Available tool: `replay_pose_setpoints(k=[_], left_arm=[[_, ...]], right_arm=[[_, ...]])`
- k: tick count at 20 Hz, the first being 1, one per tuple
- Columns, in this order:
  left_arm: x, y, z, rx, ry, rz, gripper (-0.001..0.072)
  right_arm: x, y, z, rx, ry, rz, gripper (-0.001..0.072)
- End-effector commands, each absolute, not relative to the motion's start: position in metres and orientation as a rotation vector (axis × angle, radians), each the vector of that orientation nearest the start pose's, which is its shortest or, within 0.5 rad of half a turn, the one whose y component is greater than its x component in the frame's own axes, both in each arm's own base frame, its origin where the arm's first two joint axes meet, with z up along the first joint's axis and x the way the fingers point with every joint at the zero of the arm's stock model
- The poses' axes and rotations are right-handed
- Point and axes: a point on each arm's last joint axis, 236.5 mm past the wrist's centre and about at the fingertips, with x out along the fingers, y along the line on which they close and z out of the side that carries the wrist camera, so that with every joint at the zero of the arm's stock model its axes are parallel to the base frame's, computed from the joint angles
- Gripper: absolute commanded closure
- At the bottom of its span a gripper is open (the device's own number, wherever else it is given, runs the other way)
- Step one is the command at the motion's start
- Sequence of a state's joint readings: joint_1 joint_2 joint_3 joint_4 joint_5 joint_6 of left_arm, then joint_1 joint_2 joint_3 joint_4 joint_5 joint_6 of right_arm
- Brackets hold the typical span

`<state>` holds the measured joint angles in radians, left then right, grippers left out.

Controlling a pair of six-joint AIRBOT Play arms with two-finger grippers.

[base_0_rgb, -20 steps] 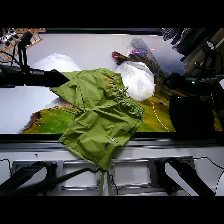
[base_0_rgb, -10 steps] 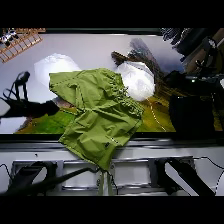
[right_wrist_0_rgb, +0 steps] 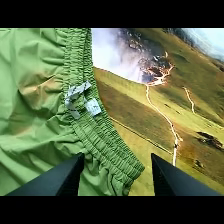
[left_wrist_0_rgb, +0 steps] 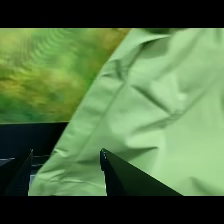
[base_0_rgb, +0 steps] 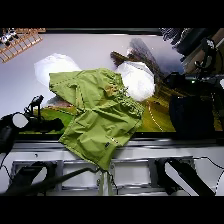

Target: Fold the clothes and pants, and hang the long-sleeved shirts on hangers.

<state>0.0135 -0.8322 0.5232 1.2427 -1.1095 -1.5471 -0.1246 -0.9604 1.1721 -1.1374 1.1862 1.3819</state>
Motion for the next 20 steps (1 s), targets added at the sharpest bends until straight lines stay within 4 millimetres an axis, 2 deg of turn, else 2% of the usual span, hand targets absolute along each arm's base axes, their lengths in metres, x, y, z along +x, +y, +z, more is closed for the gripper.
replay_pose_setpoints(k=[1, 4, 5, 11, 16, 19, 20], left_arm=[[0.216, -0.062, -0.079, -0.308, 1.471, -0.132, 0.0239], [0.211, -0.072, -0.086, -0.315, 1.508, -0.19, 0.0253], [0.21, -0.076, -0.087, -0.324, 1.514, -0.209, 0.0288], [0.201, -0.079, -0.098, -0.3, 1.569, -0.255, 0.0289], [0.178, -0.103, -0.107, -0.205, 1.659, -0.42, 0.0316], [0.172, -0.118, -0.108, -0.199, 1.68, -0.466, 0.0551], [0.173, -0.121, -0.106, -0.208, 1.674, -0.473, 0.0667]], right_arm=[[0.361, 0.048, 0.148, 0.22, 0.906, 0.266, 0.0209], [0.362, 0.047, 0.149, 0.219, 0.905, 0.265, 0.0209], [0.361, 0.047, 0.149, 0.219, 0.905, 0.265, 0.0209], [0.361, 0.048, 0.149, 0.221, 0.906, 0.267, 0.0209], [0.361, 0.052, 0.15, 0.237, 0.905, 0.28, 0.0209], [0.359, 0.053, 0.149, 0.239, 0.913, 0.286, 0.0209], [0.358, 0.053, 0.149, 0.239, 0.916, 0.287, 0.0209]])
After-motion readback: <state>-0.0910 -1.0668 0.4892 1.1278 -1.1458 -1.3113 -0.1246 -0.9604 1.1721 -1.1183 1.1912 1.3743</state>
